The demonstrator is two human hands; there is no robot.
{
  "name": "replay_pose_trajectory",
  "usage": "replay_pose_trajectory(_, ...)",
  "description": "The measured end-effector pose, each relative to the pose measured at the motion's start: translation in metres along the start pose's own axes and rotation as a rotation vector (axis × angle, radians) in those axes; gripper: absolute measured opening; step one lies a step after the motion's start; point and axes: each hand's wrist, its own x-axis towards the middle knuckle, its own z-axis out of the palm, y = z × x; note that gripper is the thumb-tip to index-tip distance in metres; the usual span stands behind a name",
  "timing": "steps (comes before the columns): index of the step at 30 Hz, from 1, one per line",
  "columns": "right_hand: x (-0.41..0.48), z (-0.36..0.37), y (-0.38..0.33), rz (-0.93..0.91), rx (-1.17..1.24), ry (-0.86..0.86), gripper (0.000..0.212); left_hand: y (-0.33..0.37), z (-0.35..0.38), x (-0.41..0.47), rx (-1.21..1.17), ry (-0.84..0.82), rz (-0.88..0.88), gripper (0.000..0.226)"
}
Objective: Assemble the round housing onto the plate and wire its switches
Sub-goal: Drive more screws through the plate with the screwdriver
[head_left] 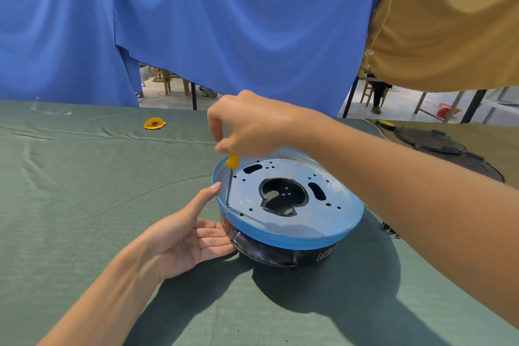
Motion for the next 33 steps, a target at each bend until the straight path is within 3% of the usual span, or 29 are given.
replay_pose_trajectory(3, 0.002, 0.010, 0.000, 0.022, -0.056, 0.054, 0.029, 0.000, 0.001, -0.001, 0.001, -0.010, 0.000, 0.095)
replay_pose_trajectory(6, -0.002, -0.001, -0.002, 0.069, 0.029, -0.112, 0.039, -0.001, 0.000, -0.001, -0.007, -0.019, -0.001, 0.093)
replay_pose_trajectory(8, -0.002, -0.007, -0.001, 0.040, 0.072, -0.134, 0.032, 0.000, -0.001, 0.000, -0.009, -0.015, 0.000, 0.095)
replay_pose_trajectory(12, 0.003, 0.008, 0.000, 0.006, -0.087, 0.075, 0.007, 0.000, -0.001, 0.001, -0.016, -0.008, 0.000, 0.093)
replay_pose_trajectory(14, 0.003, 0.012, 0.000, 0.048, -0.118, 0.057, 0.021, -0.001, 0.000, 0.001, -0.014, -0.012, 0.001, 0.092)
replay_pose_trajectory(18, -0.001, -0.005, 0.001, 0.072, 0.018, -0.139, 0.034, -0.001, -0.002, 0.002, -0.016, -0.022, -0.001, 0.092)
replay_pose_trajectory(23, 0.004, 0.002, -0.002, 0.035, -0.099, 0.063, 0.016, 0.000, -0.005, 0.004, -0.020, -0.033, -0.011, 0.095)
replay_pose_trajectory(25, 0.004, 0.008, -0.003, 0.066, -0.119, 0.048, 0.032, -0.001, -0.004, 0.004, -0.018, -0.036, -0.011, 0.095)
replay_pose_trajectory(29, 0.000, -0.004, -0.002, 0.056, -0.018, -0.147, 0.034, -0.001, -0.005, 0.005, -0.024, -0.033, -0.004, 0.099)
replay_pose_trajectory(33, 0.002, 0.001, -0.001, -0.012, -0.061, -0.010, 0.013, -0.001, -0.005, 0.005, -0.021, -0.051, -0.008, 0.105)
